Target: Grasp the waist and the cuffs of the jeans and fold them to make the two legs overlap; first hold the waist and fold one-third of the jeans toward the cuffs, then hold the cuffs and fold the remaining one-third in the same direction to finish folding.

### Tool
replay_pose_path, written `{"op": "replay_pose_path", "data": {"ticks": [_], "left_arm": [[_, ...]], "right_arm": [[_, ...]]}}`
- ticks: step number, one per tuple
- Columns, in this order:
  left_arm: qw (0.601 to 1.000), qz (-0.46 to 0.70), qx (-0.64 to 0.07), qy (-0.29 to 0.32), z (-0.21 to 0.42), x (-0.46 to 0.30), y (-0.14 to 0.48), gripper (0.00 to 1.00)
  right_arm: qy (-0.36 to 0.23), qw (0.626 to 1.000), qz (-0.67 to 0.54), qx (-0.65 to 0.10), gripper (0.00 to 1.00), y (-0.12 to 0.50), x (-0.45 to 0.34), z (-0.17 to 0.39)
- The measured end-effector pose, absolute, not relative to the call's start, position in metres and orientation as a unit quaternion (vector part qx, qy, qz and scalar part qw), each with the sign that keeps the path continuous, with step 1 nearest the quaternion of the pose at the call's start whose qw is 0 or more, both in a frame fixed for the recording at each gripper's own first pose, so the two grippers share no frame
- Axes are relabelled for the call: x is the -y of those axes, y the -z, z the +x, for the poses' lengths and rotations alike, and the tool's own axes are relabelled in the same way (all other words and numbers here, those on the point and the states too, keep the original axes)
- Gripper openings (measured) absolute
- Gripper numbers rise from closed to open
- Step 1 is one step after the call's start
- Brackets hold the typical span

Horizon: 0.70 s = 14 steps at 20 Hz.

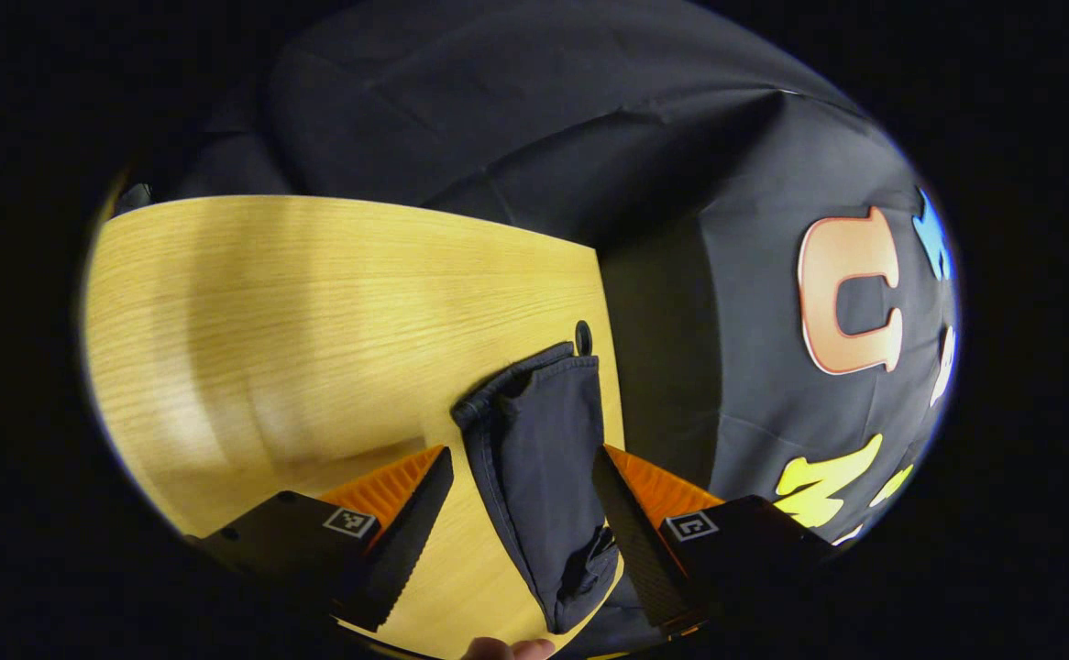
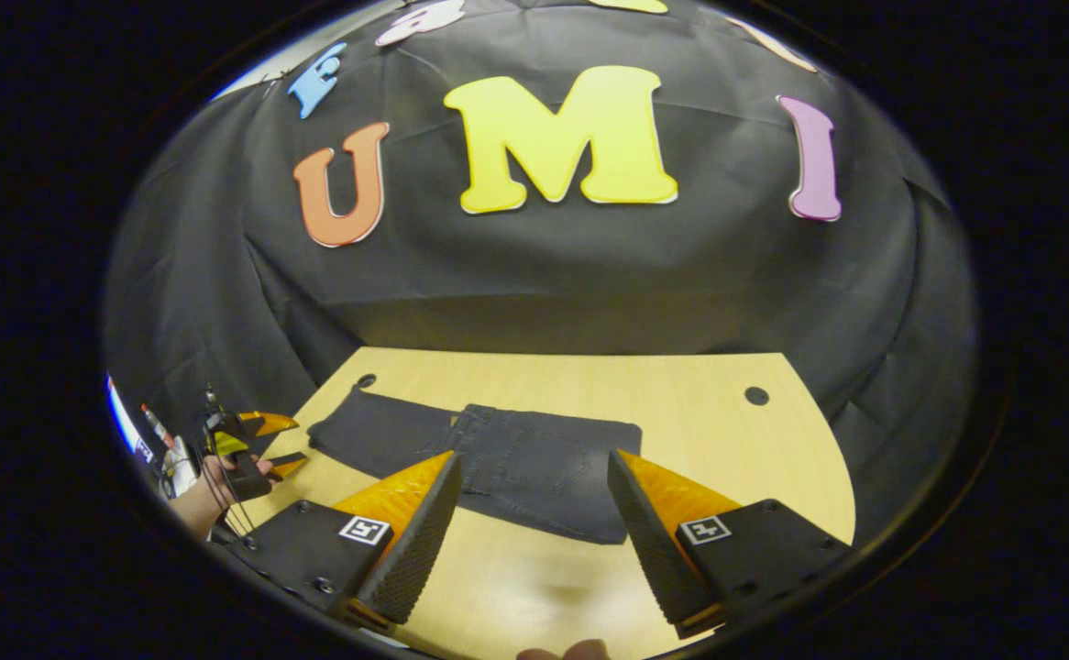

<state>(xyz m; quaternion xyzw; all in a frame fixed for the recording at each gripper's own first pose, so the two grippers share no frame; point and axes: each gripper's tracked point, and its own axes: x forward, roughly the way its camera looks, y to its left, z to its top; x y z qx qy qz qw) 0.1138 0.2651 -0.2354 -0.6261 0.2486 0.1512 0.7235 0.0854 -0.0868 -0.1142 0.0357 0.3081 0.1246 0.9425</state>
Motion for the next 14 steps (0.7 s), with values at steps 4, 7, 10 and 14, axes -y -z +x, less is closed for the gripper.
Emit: {"op": "replay_pose_path", "data": {"ticks": [4,7,10,14], "left_arm": [[0.731,-0.615,-0.253,-0.156,0.129,-0.267,0.244,0.99],[0.733,-0.613,-0.252,-0.150,0.141,-0.268,0.244,1.00],[0.724,-0.632,-0.234,-0.145,0.157,-0.272,0.245,0.97],[0.717,-0.639,-0.237,-0.144,0.169,-0.266,0.258,0.64]], "right_arm": [[-0.093,0.951,0.031,-0.293,0.99,0.109,0.107,0.093],[-0.082,0.951,0.042,-0.296,0.99,0.111,0.114,0.092],[-0.065,0.950,0.054,-0.301,0.99,0.117,0.125,0.094],[-0.046,0.948,0.056,-0.310,0.99,0.125,0.145,0.087]]}}
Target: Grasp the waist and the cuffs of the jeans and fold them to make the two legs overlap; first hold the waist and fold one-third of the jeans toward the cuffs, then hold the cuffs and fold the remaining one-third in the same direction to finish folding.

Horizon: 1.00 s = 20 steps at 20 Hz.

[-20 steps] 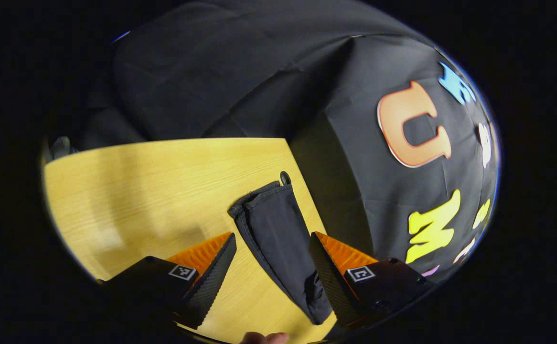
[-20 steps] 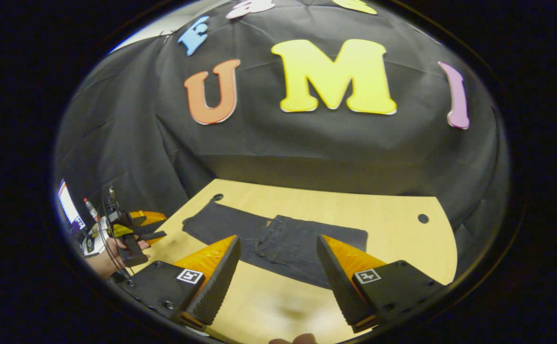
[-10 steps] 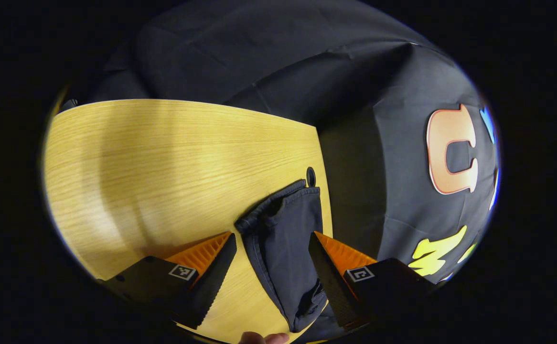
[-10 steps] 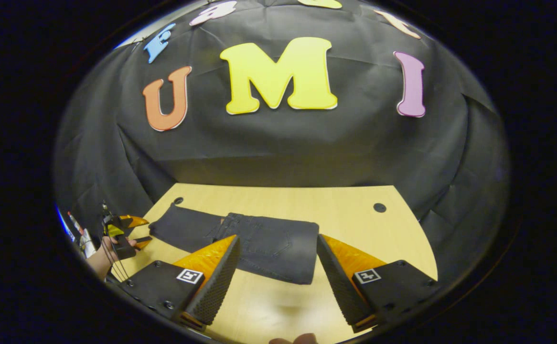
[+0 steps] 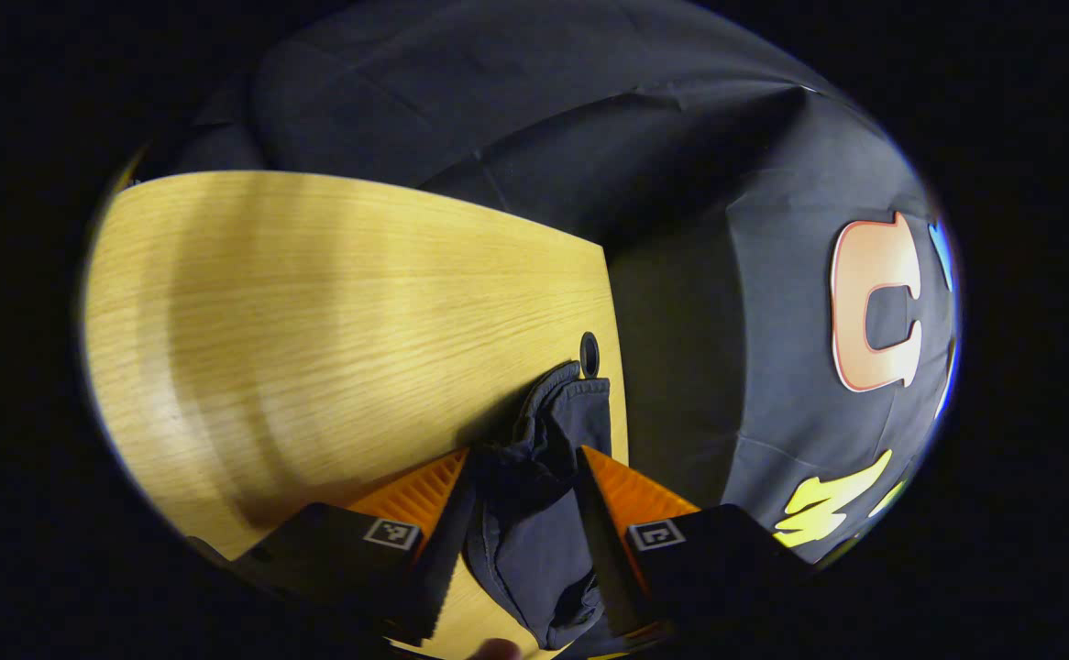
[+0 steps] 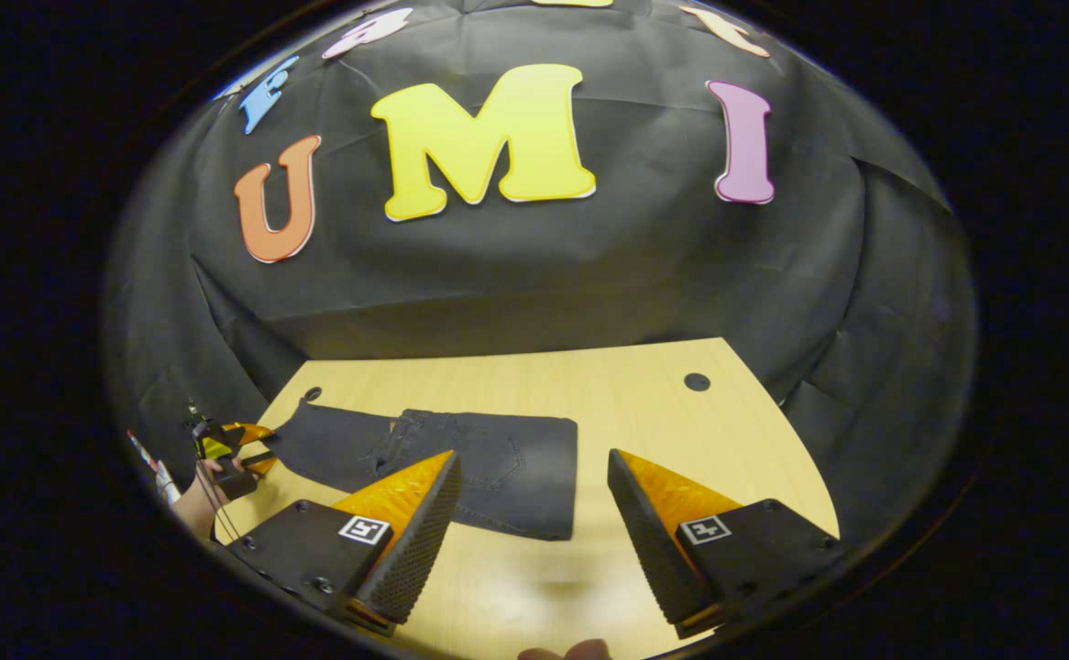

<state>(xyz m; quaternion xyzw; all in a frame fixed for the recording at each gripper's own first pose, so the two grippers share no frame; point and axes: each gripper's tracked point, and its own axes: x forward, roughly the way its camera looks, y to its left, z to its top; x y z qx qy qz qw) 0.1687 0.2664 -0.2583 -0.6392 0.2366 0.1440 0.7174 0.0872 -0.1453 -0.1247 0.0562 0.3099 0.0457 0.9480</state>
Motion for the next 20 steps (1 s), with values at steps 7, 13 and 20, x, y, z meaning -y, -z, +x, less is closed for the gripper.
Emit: {"op": "replay_pose_path", "data": {"ticks": [7,13,20], "left_arm": [[0.744,-0.617,-0.224,-0.123,0.173,-0.259,0.235,0.19],[0.799,-0.558,-0.214,-0.068,0.187,-0.214,0.152,0.11],[0.859,-0.474,-0.186,0.051,0.206,-0.083,0.033,0.11]], "right_arm": [[-0.027,0.960,0.058,-0.273,0.99,0.109,0.162,0.077],[-0.033,0.965,0.067,-0.253,0.98,0.096,0.171,0.046],[-0.020,0.972,0.081,-0.219,0.98,0.078,0.206,0.002]]}}
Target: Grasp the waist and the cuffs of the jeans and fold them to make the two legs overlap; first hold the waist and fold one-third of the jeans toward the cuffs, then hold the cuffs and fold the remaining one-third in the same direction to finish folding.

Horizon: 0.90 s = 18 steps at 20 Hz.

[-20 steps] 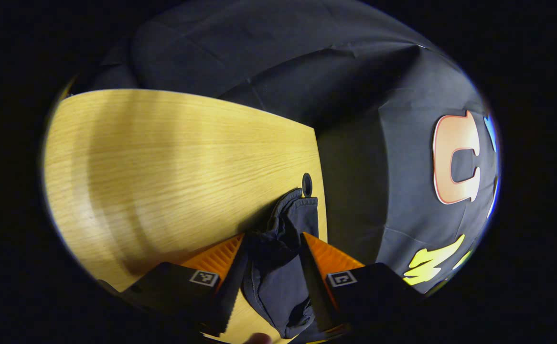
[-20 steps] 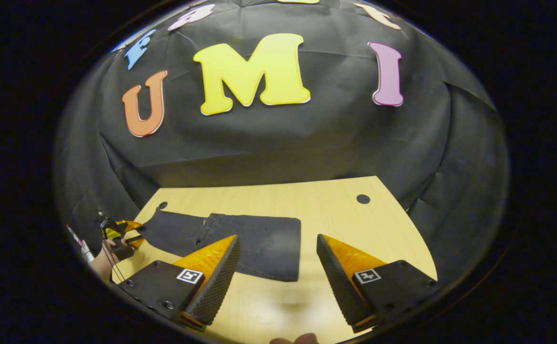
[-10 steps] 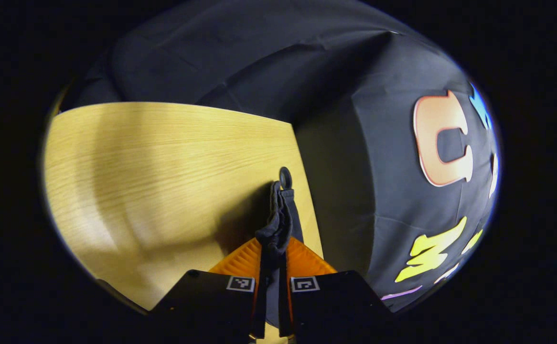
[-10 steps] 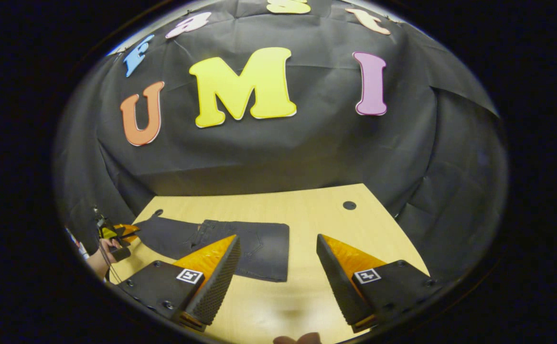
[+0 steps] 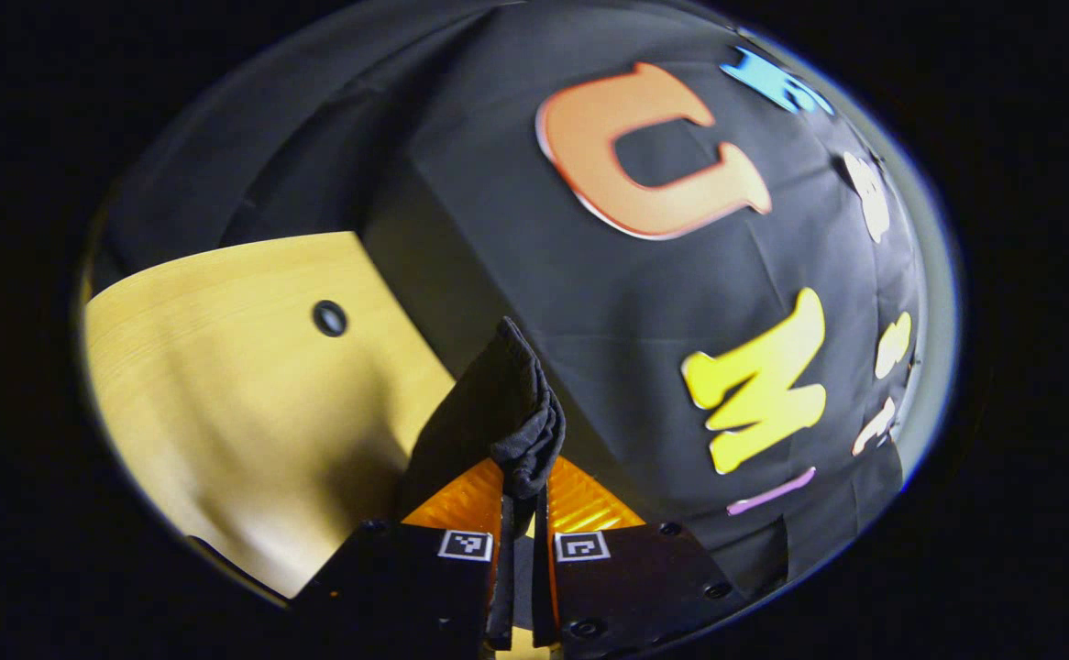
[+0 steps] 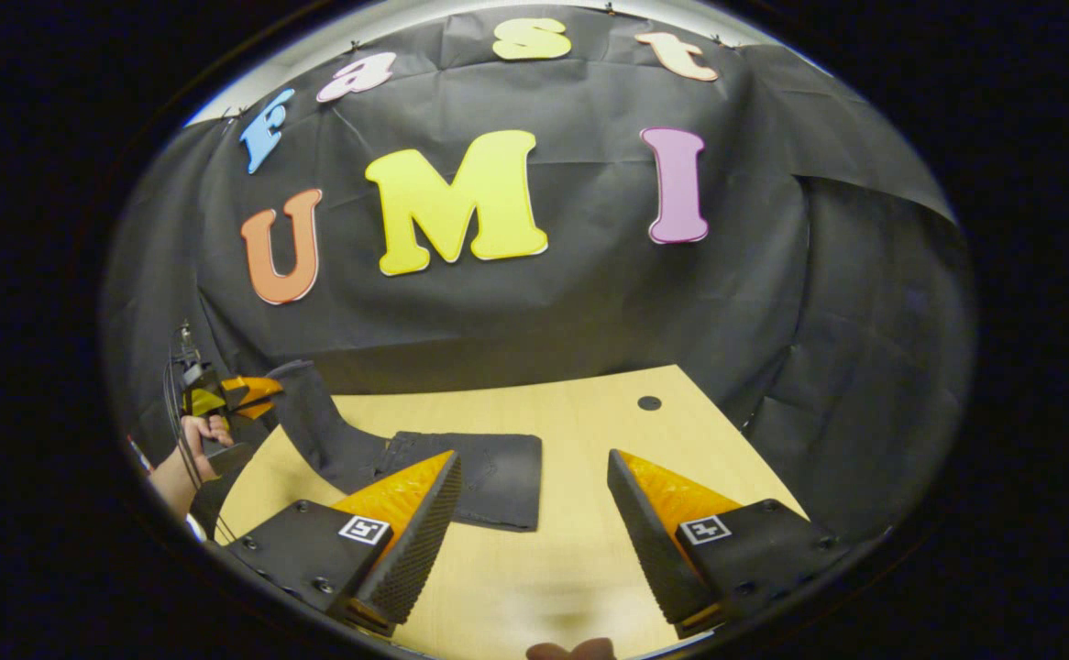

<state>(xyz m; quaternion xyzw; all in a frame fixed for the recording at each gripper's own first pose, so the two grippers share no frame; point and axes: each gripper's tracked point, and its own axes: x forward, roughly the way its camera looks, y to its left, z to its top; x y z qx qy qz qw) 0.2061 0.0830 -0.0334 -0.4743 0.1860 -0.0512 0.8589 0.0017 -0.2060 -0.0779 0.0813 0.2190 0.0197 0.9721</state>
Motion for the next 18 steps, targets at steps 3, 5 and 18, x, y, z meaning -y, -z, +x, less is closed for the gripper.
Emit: {"op": "replay_pose_path", "data": {"ticks": [3,5,18], "left_arm": [[0.871,-0.438,-0.199,0.099,0.203,-0.009,0.019,0.11],[0.879,-0.408,-0.214,0.123,0.199,0.043,0.026,0.11],[0.930,-0.127,-0.317,0.134,0.168,0.202,0.187,0.12]], "right_arm": [[0.009,0.976,0.079,-0.202,0.99,0.072,0.241,-0.020],[0.032,0.976,0.080,-0.201,0.99,0.074,0.266,-0.038],[0.132,0.949,0.102,-0.266,0.99,0.143,0.364,-0.084]]}}
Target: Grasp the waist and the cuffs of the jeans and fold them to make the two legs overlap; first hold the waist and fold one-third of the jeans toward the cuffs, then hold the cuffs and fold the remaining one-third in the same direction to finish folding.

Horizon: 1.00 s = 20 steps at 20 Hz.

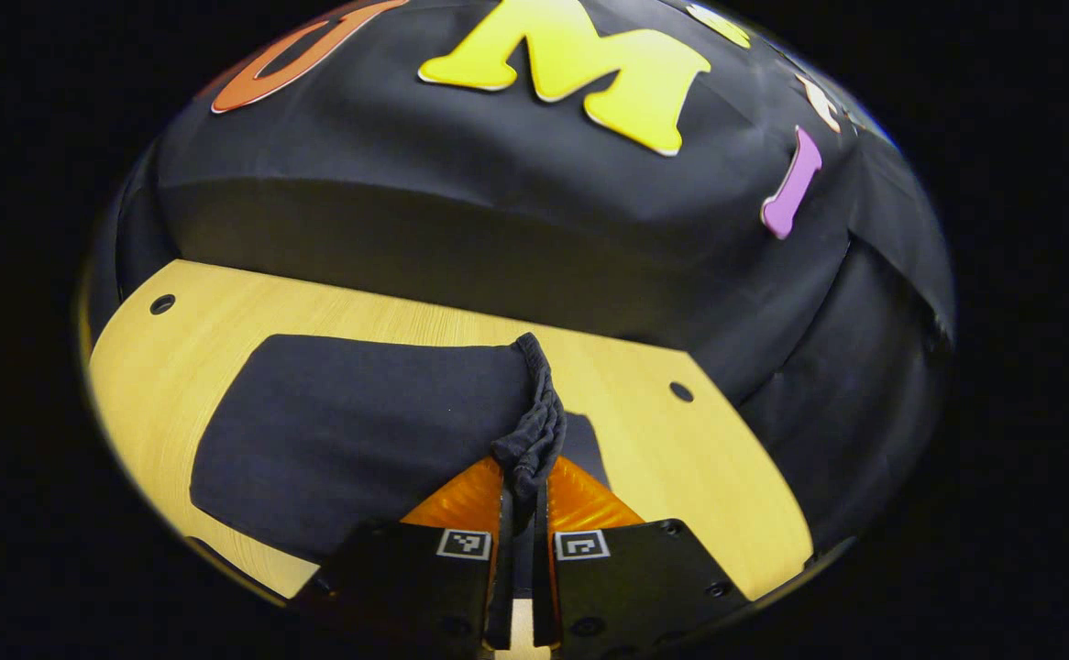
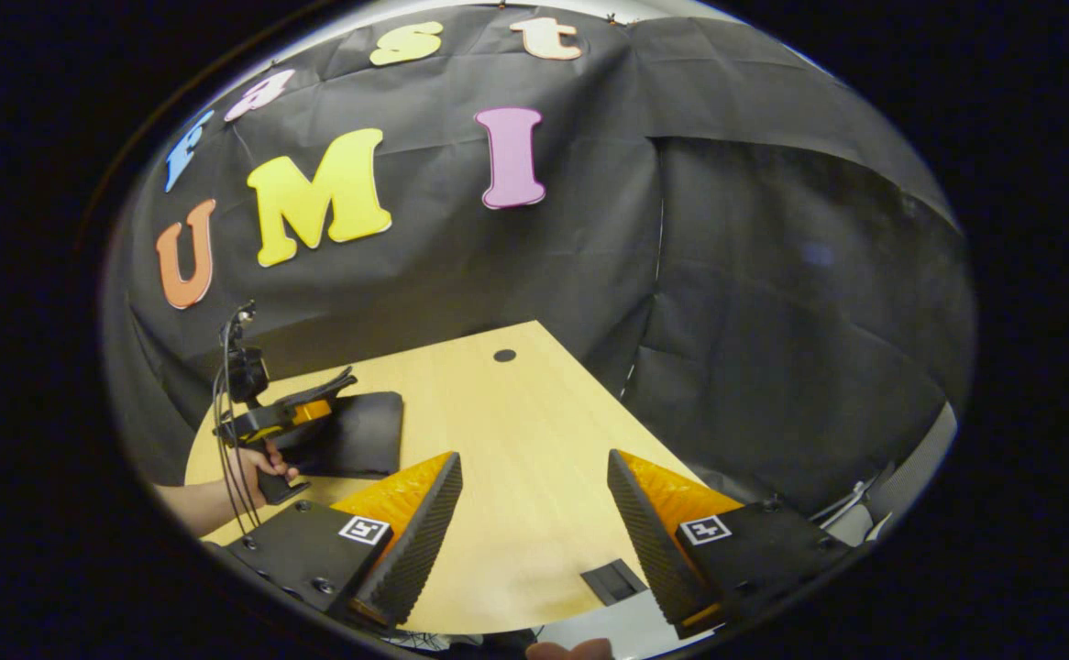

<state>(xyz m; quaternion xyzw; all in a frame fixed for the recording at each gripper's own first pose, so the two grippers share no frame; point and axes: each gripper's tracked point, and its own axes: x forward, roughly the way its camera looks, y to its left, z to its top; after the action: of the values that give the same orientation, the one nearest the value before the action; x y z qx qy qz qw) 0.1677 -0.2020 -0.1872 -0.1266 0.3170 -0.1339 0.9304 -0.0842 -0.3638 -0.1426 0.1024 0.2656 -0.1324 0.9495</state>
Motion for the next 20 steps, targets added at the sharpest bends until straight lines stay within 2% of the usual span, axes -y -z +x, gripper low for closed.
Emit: {"op": "replay_pose_path", "data": {"ticks": [4,5,6,9,10,11,15,20], "left_arm": [[0.930,-0.108,-0.329,0.122,0.167,0.211,0.210,0.18],[0.930,-0.106,-0.331,0.123,0.167,0.216,0.211,0.11],[0.929,-0.102,-0.333,0.125,0.165,0.220,0.211,0.17],[0.929,-0.088,-0.333,0.137,0.159,0.232,0.205,0.89],[0.929,-0.085,-0.331,0.139,0.157,0.233,0.202,0.94],[0.931,-0.086,-0.327,0.140,0.153,0.233,0.194,0.98],[0.938,-0.096,-0.298,0.147,0.139,0.218,0.142,0.98],[0.975,-0.073,-0.174,0.116,0.133,0.136,0.006,0.98]], "right_arm": [[0.122,0.949,0.103,-0.271,0.99,0.149,0.362,-0.070],[0.119,0.949,0.103,-0.272,0.98,0.151,0.361,-0.068],[0.116,0.949,0.103,-0.273,0.99,0.152,0.359,-0.065],[0.109,0.952,0.103,-0.268,0.99,0.147,0.354,-0.060],[0.106,0.953,0.101,-0.264,0.99,0.144,0.352,-0.058],[0.102,0.955,0.099,-0.261,0.99,0.142,0.349,-0.055],[0.079,0.966,0.094,-0.229,0.99,0.120,0.326,-0.033],[0.009,0.986,0.066,-0.153,0.98,0.059,0.252,0.007]]}}
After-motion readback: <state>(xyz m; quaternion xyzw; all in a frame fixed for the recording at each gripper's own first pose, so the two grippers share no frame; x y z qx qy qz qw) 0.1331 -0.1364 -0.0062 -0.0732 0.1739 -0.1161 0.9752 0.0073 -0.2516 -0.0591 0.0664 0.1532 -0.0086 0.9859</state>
